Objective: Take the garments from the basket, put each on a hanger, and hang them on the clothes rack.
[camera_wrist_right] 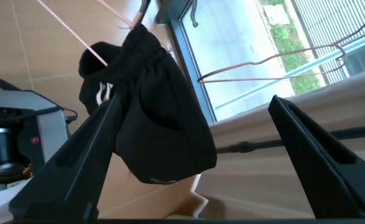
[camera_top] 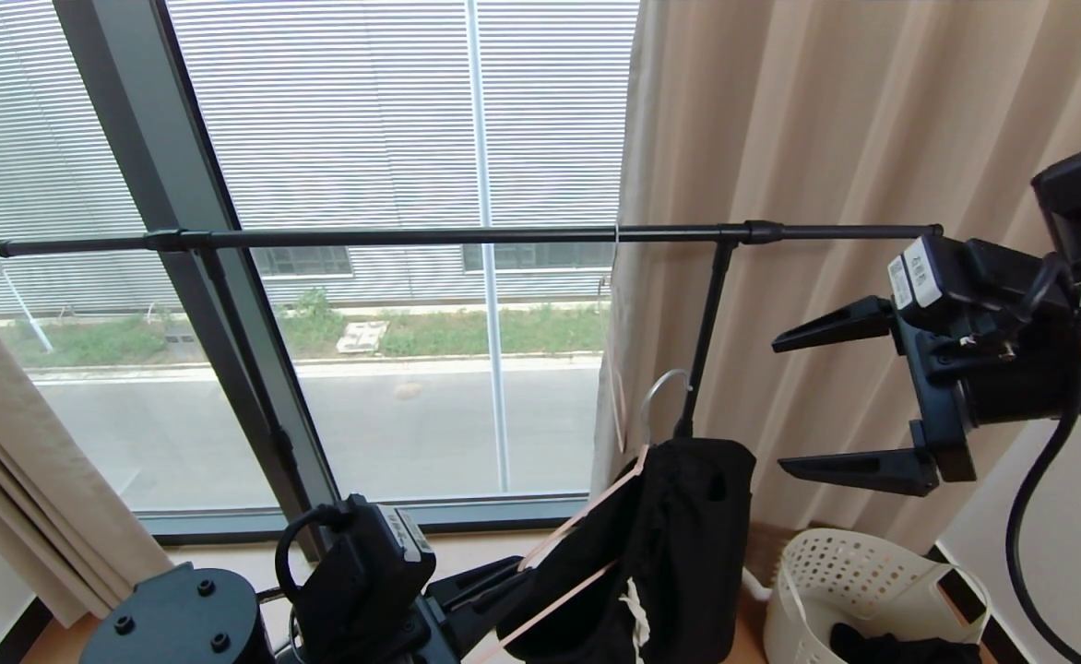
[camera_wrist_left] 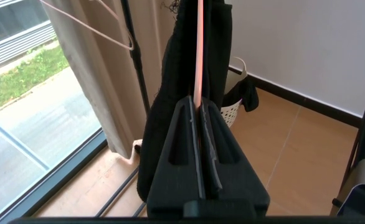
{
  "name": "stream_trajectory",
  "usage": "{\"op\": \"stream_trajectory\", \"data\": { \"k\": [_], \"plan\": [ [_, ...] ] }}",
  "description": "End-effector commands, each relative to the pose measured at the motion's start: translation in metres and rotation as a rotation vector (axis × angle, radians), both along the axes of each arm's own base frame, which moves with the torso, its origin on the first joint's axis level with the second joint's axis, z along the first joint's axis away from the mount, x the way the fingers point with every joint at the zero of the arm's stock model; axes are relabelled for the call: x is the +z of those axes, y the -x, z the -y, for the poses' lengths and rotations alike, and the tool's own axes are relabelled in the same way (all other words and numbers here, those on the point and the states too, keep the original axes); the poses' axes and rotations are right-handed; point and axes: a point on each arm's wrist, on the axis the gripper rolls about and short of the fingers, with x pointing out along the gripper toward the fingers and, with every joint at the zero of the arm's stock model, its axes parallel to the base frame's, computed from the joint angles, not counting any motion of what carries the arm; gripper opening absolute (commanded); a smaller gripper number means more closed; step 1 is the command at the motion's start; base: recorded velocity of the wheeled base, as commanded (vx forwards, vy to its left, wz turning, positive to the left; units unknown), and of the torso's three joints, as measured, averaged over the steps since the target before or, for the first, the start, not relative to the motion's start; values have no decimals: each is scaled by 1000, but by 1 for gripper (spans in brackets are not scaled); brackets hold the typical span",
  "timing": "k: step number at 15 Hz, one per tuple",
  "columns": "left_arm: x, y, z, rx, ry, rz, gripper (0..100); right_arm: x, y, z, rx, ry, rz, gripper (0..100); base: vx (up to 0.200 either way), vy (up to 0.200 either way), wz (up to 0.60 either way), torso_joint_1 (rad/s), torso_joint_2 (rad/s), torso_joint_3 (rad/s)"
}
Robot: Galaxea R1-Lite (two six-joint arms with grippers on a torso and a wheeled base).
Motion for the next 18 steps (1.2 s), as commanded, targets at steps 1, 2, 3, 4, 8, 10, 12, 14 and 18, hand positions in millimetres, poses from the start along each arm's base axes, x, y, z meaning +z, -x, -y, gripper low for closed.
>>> {"op": "stream_trajectory", "data": {
  "k": [1, 2, 3, 4, 8, 10, 12, 14, 18],
  "plan": [
    [0, 0, 0, -2, 0, 0, 0, -26, -59, 4, 26, 43, -129, 100, 0, 0, 0, 0, 0, 0],
    [0, 1, 0, -3, 1, 3, 0, -31, -64, 3, 33, 52, -149, 100, 0, 0, 0, 0, 0, 0],
    [1, 1, 0, -5, 0, 4, 0, -36, -67, 2, 39, 58, -157, 100, 0, 0, 0, 0, 0, 0],
    [1, 1, 0, -5, 0, 4, 0, -43, -71, 1, 46, 63, -174, 100, 0, 0, 0, 0, 0, 0],
    [1, 2, 1, -8, 0, 6, 0, -50, -73, -8, 81, 73, -191, 100, 0, 0, 0, 0, 0, 0],
    [0, 3, 2, -14, -1, 3, 0, -54, -72, -14, 100, 78, -207, 100, 0, 0, 0, 0, 0, 0],
    [0, 3, 2, -16, -1, 3, 0, -58, -74, -17, 109, 83, -225, 100, 0, 0, 0, 0, 0, 0],
    [0, 3, 2, -16, -3, 2, 0, -62, -76, -23, 124, 86, -233, 100, 0, 0, 0, 0, 0, 0],
    [0, 3, 2, -16, -3, 2, 0, -69, -78, -30, 142, 93, -256, 100, 0, 0, 0, 0, 0, 0]
  ]
}}
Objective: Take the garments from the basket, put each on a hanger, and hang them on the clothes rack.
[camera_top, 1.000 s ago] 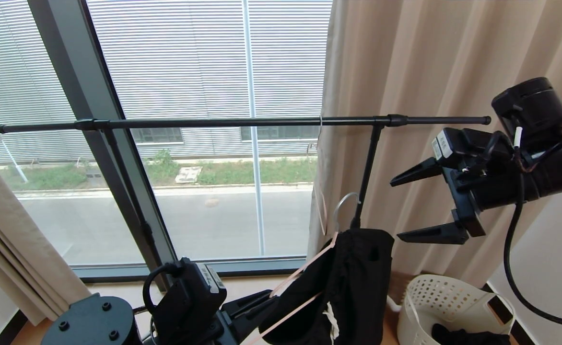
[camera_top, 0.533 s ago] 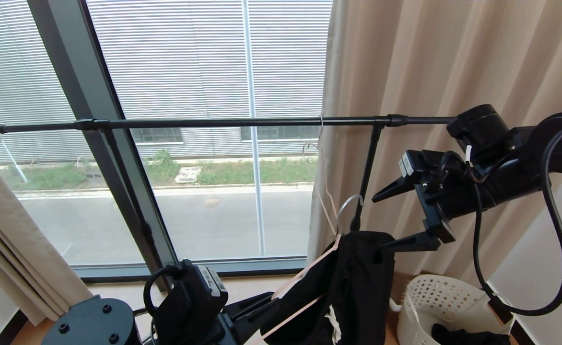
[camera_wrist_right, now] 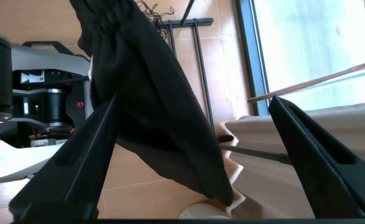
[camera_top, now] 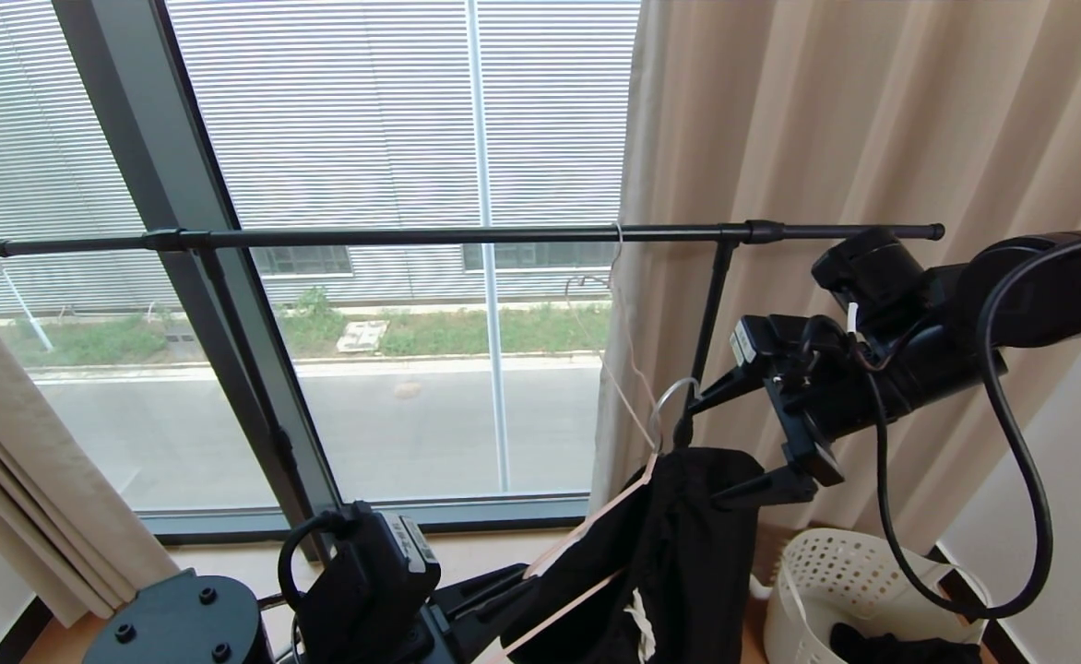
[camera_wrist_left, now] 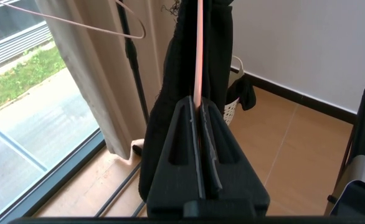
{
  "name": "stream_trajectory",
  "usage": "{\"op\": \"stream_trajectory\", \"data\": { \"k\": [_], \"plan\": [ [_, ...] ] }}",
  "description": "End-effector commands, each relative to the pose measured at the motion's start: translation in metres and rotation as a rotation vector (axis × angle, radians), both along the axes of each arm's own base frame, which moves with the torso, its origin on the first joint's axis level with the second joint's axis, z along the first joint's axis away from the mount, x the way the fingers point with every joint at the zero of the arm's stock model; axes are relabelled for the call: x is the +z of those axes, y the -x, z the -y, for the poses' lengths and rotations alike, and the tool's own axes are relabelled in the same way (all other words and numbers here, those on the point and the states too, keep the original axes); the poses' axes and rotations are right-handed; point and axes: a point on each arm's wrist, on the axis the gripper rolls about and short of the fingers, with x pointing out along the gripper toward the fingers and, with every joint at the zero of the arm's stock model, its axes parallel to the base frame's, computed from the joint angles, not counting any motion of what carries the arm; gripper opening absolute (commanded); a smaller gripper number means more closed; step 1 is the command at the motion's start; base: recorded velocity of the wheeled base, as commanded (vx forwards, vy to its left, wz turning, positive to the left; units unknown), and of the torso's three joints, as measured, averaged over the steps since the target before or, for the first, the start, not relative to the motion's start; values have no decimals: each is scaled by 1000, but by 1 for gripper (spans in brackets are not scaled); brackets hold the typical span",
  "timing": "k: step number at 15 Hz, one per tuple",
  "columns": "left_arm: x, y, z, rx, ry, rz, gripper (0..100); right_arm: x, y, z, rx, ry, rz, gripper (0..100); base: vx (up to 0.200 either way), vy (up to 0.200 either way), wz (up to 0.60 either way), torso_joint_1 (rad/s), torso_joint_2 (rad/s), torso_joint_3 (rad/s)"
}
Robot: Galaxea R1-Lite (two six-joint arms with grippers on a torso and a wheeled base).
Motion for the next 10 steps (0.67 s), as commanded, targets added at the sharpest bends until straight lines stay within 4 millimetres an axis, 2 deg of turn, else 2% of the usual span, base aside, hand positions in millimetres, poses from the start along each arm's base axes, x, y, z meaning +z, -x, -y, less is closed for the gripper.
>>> {"op": "stream_trajectory", "data": {
  "k": [1, 6, 10],
  "plan": [
    [0, 0, 0, 0, 1, 1, 0, -5, -2, -3, 7, 4, -14, 100, 0, 0, 0, 0, 0, 0],
    [0, 0, 0, 0, 0, 0, 0, -7, -3, -4, 8, 6, -21, 100, 0, 0, 0, 0, 0, 0],
    [0, 0, 0, 2, 0, 0, 0, -20, -12, -14, 28, 13, -47, 100, 0, 0, 0, 0, 0, 0]
  ]
}}
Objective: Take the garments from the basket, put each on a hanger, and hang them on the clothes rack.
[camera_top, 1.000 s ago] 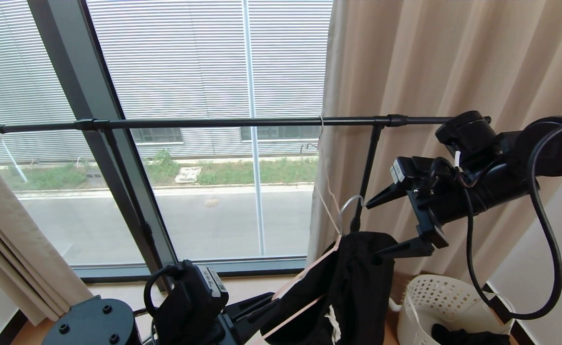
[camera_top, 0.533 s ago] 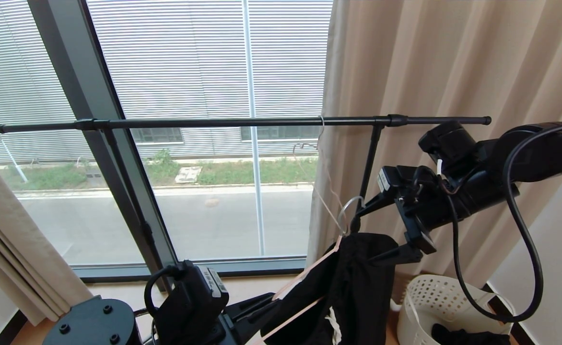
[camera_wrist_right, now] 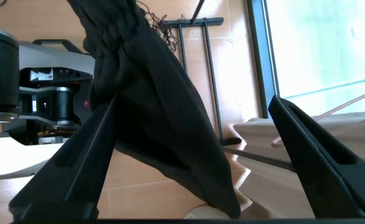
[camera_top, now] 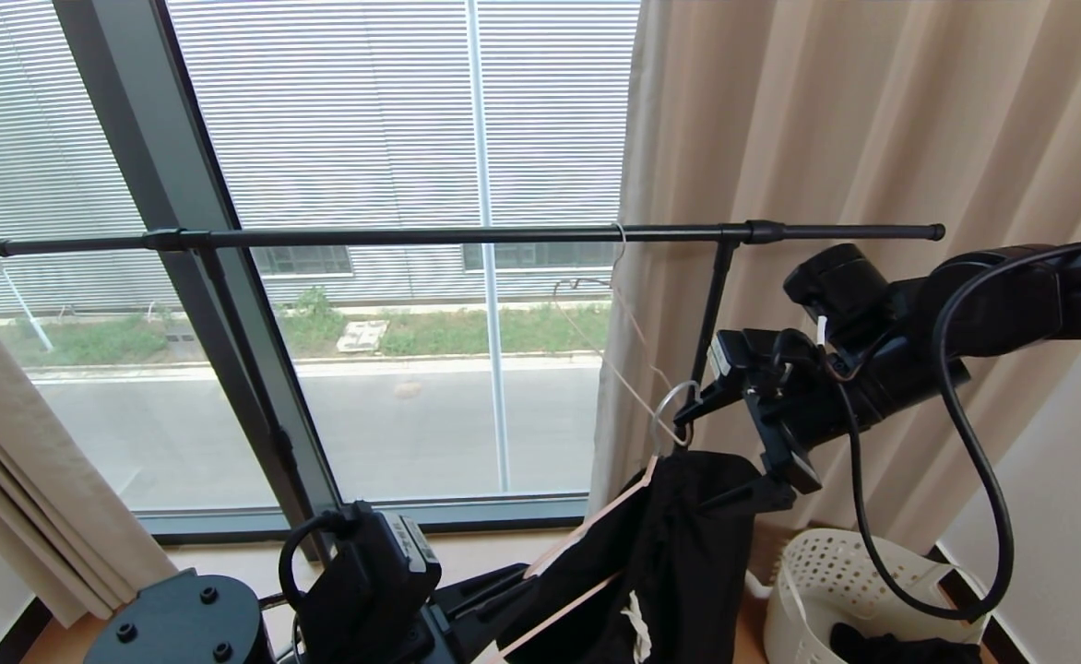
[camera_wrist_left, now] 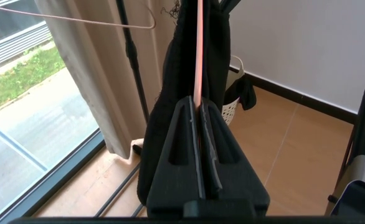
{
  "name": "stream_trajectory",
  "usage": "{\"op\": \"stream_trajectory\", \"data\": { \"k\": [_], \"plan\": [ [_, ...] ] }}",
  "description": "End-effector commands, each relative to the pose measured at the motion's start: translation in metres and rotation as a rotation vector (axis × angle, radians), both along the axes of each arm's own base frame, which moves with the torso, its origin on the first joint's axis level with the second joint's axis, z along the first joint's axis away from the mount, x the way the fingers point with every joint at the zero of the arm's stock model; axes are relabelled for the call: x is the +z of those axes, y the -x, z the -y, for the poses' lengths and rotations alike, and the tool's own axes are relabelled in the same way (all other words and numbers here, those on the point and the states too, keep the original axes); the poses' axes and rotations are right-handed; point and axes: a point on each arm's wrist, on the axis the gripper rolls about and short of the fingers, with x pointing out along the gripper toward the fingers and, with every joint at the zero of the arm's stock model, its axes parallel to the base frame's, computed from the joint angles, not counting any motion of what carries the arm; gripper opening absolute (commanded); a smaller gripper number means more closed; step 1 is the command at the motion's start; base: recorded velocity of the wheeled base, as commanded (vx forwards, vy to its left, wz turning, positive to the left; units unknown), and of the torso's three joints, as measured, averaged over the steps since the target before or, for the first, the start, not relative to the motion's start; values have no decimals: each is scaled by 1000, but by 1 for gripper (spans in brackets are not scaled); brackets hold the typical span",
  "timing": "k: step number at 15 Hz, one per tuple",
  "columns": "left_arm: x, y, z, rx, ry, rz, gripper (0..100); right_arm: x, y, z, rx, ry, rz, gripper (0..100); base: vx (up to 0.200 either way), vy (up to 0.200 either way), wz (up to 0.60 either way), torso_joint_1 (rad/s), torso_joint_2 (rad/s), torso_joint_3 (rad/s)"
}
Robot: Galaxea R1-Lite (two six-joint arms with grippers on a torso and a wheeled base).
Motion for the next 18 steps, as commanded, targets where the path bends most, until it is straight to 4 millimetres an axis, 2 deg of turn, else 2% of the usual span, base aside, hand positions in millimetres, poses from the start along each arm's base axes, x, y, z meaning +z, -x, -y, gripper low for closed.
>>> {"op": "stream_trajectory", "data": {
  "k": [1, 6, 7, 13, 18],
  "plan": [
    [0, 0, 0, -1, 0, 0, 0, -6, -4, -3, 5, 4, -14, 100, 0, 0, 0, 0, 0, 0],
    [0, 0, 0, 1, 2, -1, 0, -8, -2, -13, 30, 6, -20, 100, 0, 0, 0, 0, 0, 0],
    [0, 0, 0, 1, 2, -1, 0, -10, -3, -13, 30, 8, -26, 0, 0, 0, 0, 0, 0, 0],
    [-7, -9, -1, 32, -18, -22, 0, -9, 2, -11, 27, 9, -37, 0, 0, 0, 0, 0, 0, 0],
    [-11, -18, -8, 43, -32, -31, 0, 17, 26, -1, 24, 14, -52, 0, 0, 0, 0, 0, 0, 0]
  ]
}}
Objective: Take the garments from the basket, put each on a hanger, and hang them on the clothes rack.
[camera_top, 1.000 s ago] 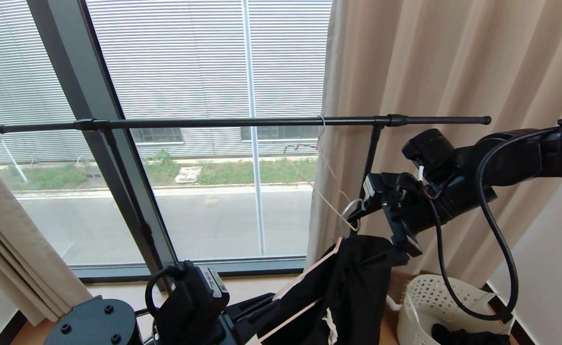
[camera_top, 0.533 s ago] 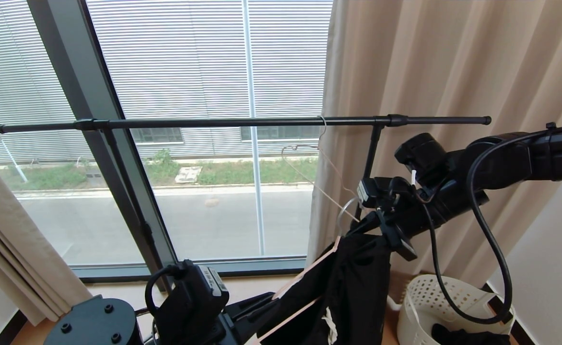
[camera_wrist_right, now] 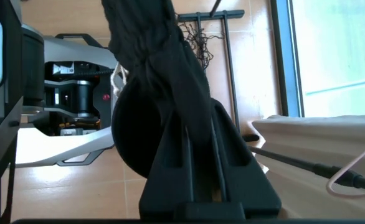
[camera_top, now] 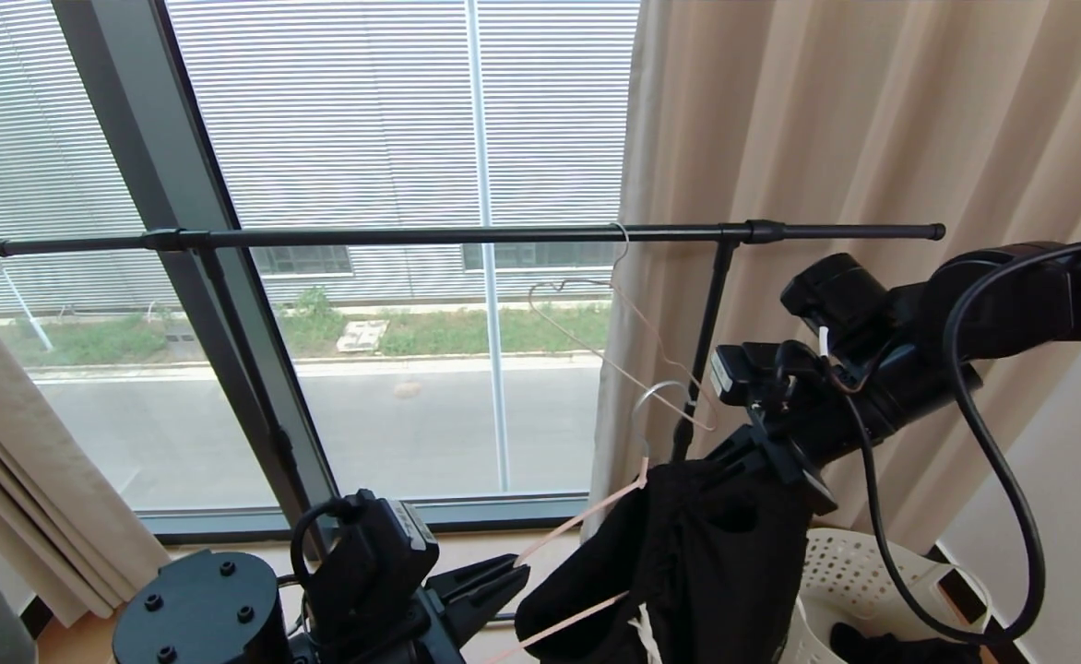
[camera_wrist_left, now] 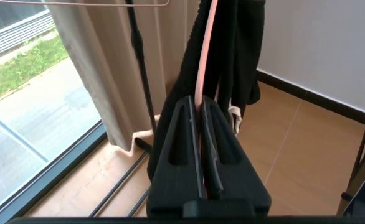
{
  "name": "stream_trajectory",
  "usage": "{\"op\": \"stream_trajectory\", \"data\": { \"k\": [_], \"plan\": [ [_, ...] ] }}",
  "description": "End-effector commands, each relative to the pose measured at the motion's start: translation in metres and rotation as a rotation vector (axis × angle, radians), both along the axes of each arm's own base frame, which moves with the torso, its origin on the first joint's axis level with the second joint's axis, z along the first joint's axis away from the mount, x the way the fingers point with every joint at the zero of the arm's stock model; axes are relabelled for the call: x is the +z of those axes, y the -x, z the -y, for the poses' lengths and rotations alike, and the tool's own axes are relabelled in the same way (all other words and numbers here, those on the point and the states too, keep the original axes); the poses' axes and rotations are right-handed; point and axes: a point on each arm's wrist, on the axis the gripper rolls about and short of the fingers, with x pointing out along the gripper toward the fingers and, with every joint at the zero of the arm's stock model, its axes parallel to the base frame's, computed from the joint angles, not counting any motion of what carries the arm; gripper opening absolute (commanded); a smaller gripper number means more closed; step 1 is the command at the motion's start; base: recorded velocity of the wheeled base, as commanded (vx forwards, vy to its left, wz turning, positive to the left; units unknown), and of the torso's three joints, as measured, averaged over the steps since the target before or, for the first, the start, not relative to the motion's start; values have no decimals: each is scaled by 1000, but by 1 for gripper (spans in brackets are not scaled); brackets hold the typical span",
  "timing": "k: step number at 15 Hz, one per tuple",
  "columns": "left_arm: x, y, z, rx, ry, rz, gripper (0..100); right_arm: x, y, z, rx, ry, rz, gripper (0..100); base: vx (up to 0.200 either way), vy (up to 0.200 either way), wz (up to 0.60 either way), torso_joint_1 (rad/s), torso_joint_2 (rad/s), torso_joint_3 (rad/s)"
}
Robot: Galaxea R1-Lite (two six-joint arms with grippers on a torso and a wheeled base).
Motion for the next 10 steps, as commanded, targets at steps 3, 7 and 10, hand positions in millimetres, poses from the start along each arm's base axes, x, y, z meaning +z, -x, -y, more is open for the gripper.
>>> {"op": "stream_trajectory", "data": {
  "k": [3, 7, 10],
  "plan": [
    [-2, 0, -1, 6, -28, 16, 100, 17, 13, 5, -1, -13, 31, 0, 0, 0, 0, 0, 0, 0],
    [0, -4, -7, 31, -22, 22, 100, 22, 17, 6, -11, -12, 38, 0, 0, 0, 0, 0, 0, 0],
    [4, -11, -24, 9, 5, 14, 100, 28, 22, 7, -23, -19, 47, 0, 0, 0, 0, 0, 0, 0]
  ]
}}
